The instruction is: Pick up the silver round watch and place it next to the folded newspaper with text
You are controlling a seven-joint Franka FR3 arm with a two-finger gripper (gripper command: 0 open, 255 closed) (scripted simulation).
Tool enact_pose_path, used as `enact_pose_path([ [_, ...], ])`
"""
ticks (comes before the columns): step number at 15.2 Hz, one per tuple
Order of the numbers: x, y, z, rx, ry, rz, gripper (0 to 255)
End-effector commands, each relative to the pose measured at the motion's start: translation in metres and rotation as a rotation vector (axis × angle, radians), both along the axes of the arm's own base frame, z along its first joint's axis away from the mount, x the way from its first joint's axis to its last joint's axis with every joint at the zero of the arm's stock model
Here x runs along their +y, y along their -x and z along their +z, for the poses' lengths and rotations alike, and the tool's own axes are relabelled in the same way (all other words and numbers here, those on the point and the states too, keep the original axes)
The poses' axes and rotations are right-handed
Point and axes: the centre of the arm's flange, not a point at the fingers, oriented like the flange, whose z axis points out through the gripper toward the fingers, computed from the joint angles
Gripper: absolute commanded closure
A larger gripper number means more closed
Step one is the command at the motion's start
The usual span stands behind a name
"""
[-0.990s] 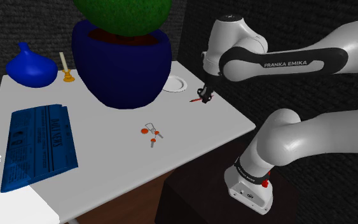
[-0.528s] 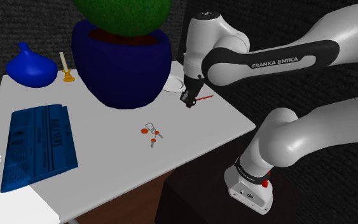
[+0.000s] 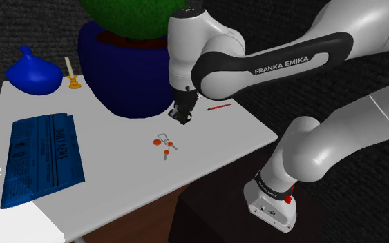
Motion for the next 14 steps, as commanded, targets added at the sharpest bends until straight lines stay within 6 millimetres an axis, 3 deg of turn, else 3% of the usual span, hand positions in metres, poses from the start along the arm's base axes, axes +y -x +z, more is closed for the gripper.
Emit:
enact_pose_path([
  [1, 0.026, -0.004, -0.002, 0.0, -0.001, -0.001, 255],
  [14, 0.193, -0.044, -0.001, 0.0, -0.001, -0.001, 255],
])
